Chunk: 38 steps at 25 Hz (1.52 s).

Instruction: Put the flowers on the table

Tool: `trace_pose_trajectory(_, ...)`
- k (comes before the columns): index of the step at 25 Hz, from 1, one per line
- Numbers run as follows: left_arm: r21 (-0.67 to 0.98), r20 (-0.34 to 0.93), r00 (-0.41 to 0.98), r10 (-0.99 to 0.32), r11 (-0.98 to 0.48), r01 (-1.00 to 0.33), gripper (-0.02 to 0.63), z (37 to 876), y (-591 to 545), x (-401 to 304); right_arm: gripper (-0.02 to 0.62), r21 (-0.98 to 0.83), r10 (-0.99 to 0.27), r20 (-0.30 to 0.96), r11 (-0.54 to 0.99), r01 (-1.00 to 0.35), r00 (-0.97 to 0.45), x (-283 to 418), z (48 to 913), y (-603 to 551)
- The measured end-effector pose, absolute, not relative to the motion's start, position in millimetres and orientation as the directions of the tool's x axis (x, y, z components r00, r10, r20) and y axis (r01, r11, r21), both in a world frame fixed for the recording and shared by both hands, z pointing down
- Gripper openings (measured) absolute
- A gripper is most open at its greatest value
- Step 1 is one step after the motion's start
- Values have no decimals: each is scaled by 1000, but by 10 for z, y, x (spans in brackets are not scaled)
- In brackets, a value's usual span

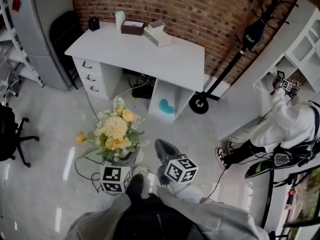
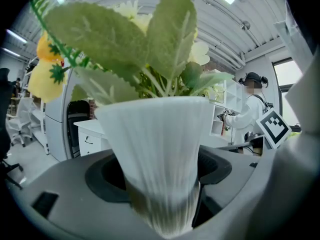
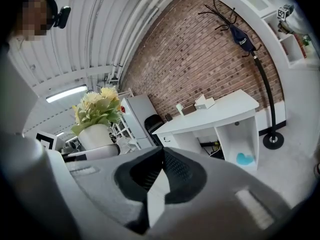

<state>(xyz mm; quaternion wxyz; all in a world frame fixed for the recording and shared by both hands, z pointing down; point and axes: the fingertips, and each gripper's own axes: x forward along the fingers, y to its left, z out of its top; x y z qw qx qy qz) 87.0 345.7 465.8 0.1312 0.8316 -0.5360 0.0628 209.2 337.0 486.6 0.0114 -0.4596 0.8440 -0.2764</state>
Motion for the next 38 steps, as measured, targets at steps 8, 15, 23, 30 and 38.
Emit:
trace_pose_trajectory(8, 148, 237, 408, -882, -382, -912, 373, 4605, 2739, 762, 0, -462, -778, 218, 449, -765, -589, 1972, 4749, 2612)
trace_pose_trajectory(15, 134, 245, 409, -879, -387, -912, 373, 4655, 2228, 632, 0, -448, -781, 192, 469, -761, -595, 1814, 4675, 2040)
trace_pose_trajectory(23, 126, 252, 385, -888, -365, -923, 373, 4694, 1877, 510, 0, -471, -767, 192, 476, -743, -613, 1676, 4718, 1708)
trace_pose_trajectory(30, 142, 267, 378, -887, -351, -925, 373, 4750, 1783, 541, 0, -482, -732, 199, 506, -715, -652, 1571, 4736, 1606)
trace_pose_trajectory(38, 143, 285, 329, -901, -299, -943, 373, 4857, 1485, 380, 0, -499, -682, 213, 540, -678, -700, 1380, 4916, 1254)
